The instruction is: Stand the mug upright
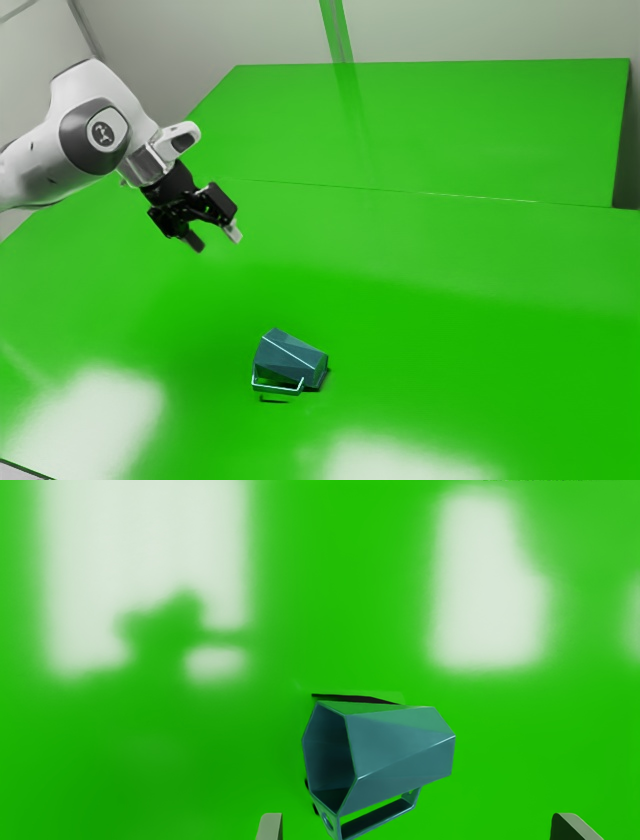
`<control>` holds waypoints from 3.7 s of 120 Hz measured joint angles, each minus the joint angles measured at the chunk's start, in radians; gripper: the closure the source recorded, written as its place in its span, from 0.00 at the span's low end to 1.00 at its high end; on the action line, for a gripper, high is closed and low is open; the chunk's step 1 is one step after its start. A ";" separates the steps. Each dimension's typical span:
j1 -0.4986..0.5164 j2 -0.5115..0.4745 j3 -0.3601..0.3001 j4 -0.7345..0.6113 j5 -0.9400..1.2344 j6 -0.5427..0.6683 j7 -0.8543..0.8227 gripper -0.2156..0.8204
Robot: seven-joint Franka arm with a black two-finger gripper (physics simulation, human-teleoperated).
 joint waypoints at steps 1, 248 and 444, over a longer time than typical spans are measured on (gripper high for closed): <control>0.000 0.000 0.002 -0.005 -0.007 0.003 0.003 0.23; -0.105 0.037 0.121 -0.478 -0.660 0.269 0.819 0.23; -0.225 0.053 0.120 -0.474 -0.718 0.314 0.808 0.86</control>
